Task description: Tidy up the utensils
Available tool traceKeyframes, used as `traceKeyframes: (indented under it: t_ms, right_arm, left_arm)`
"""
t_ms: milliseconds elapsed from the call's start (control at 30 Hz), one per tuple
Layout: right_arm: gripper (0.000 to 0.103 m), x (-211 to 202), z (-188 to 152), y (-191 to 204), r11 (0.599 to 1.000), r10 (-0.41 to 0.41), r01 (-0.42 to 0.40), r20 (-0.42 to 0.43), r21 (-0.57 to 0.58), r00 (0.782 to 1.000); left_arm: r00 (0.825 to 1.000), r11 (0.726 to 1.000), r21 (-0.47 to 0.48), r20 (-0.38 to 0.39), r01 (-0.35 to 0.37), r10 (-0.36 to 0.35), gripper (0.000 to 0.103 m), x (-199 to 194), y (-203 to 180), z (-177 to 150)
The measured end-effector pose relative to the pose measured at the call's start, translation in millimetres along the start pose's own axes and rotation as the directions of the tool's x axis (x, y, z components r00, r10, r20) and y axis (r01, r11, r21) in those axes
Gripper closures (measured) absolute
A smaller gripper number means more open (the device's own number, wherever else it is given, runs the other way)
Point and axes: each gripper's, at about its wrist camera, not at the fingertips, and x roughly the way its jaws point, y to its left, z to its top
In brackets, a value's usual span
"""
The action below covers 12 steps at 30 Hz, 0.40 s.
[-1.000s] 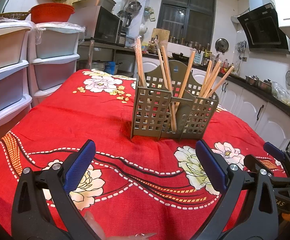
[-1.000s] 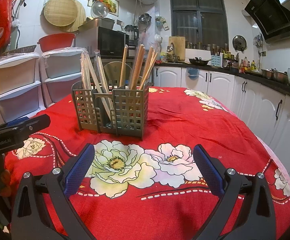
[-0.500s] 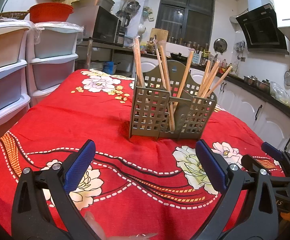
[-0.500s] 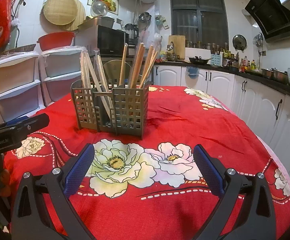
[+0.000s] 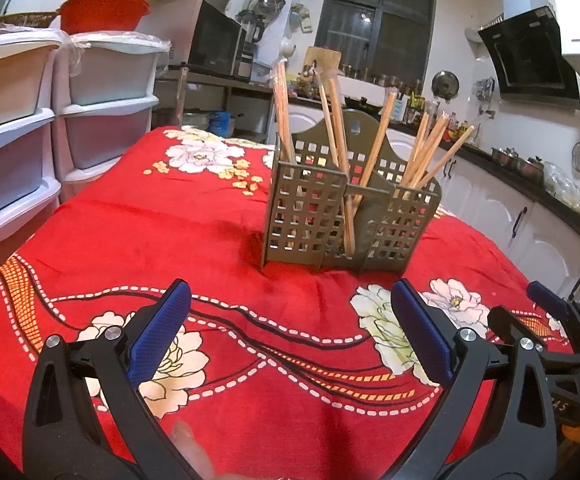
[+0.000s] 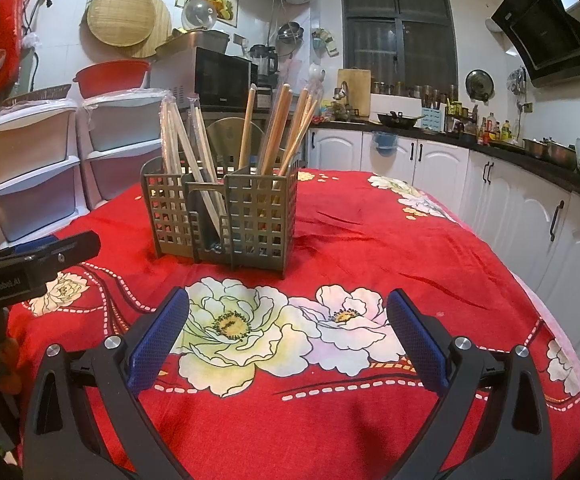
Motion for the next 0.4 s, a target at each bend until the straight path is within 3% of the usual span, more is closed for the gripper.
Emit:
traceKeyframes:
  t_ms: [233,300,400]
  right_arm:
    - [0.007,2.9,13.9,-17.7,0.999,-0.008,0.009,-0.020,0.037,1.000]
    - [0.007,17.4,23.8,-37.1,0.997,-0.056,0.060,-0.099,0.041,0.994]
    - [0.007,46.6,33.2,-78.6,0.985,-0.155,0.168,-0.215,0.042,0.964]
  left_arm:
    - [0.997,0.999,-0.028,-0.078,-0.014,0.012,0.011,3.7,16.4,11.3]
    - [0.992,0.998,-0.040,-0.115,-0.048,0.043,0.011,9.9,32.4,19.0]
    - [0.975,0.986,-0.045,-0.164,-0.162,0.152,0.011,24.5,68.0,33.3]
